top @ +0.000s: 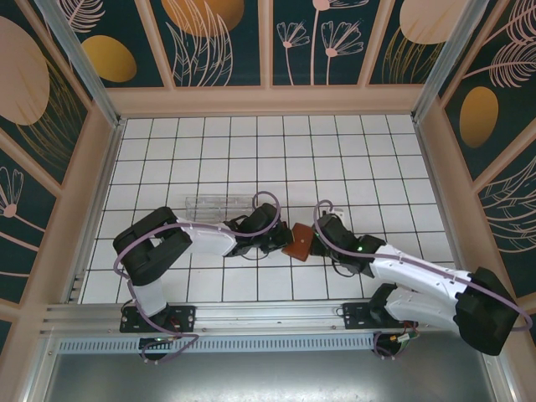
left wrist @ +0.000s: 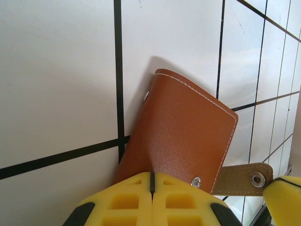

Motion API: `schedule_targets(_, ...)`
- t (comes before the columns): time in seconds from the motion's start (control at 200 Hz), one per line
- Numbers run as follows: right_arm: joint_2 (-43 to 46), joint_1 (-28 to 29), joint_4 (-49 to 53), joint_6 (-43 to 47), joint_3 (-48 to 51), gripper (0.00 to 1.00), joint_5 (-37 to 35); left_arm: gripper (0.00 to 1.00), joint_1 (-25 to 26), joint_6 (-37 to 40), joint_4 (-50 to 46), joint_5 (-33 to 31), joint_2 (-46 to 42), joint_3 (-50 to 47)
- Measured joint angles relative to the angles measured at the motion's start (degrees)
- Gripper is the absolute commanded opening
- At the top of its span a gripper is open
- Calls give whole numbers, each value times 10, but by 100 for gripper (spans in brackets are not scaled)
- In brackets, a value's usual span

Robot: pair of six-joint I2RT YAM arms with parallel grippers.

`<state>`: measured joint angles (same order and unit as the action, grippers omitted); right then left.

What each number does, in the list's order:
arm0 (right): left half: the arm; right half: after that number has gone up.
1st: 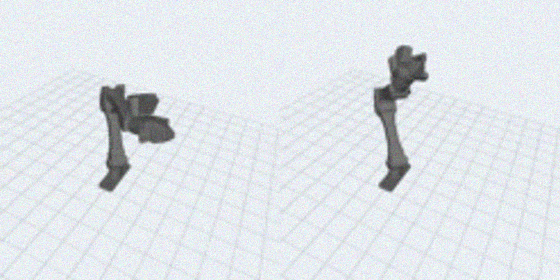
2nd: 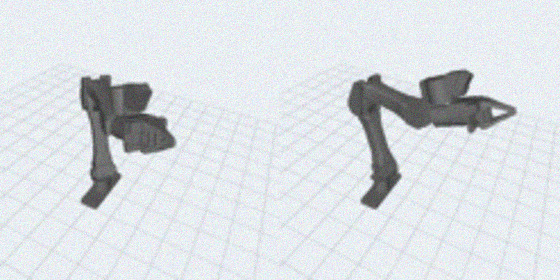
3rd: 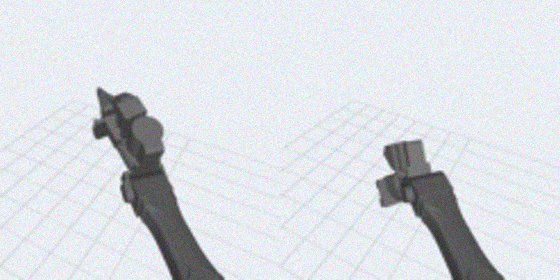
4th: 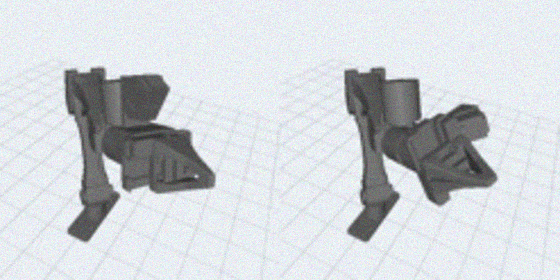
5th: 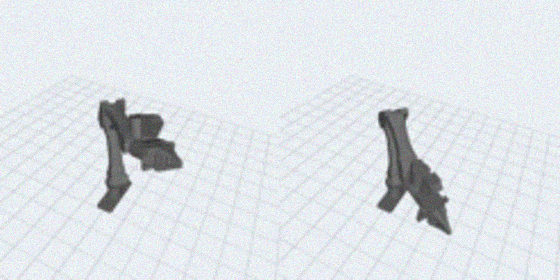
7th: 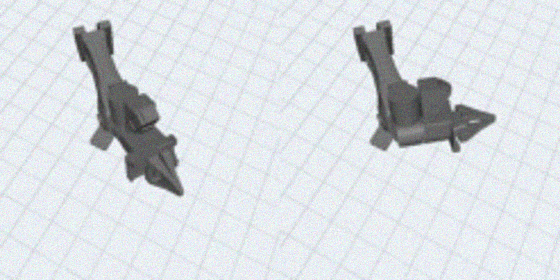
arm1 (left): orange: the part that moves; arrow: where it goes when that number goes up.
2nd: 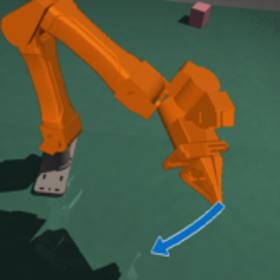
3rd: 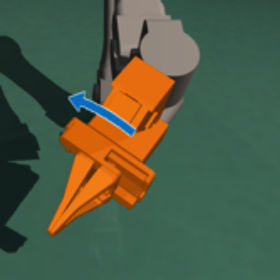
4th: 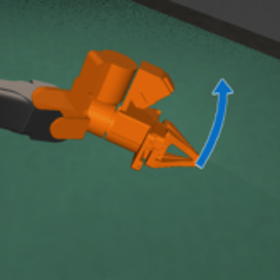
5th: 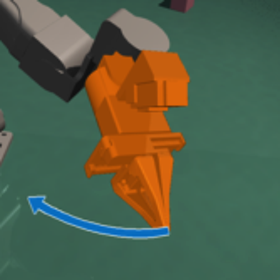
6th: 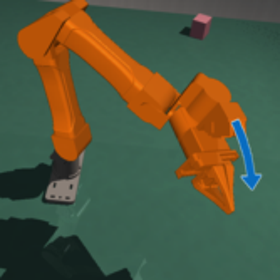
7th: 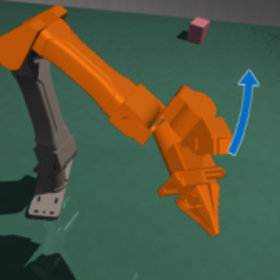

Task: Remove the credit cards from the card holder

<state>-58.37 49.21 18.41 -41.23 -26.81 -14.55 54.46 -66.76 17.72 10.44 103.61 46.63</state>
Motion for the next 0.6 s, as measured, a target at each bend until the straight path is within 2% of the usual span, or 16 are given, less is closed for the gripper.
schedule_targets(0.045,6,0,3,-2,3,0,1,0,0,0,0,-1,0,0)
schedule_targets(0.175,31,0,11,-9,3,0,9,31,1,5,-9,-13,-9,0)
schedule_targets(0.275,49,0,16,-11,0,0,13,40,1,15,-35,-34,-31,4)
schedule_targets(0.596,46,0,28,-7,-68,0,30,41,-8,63,-115,-100,-125,36)
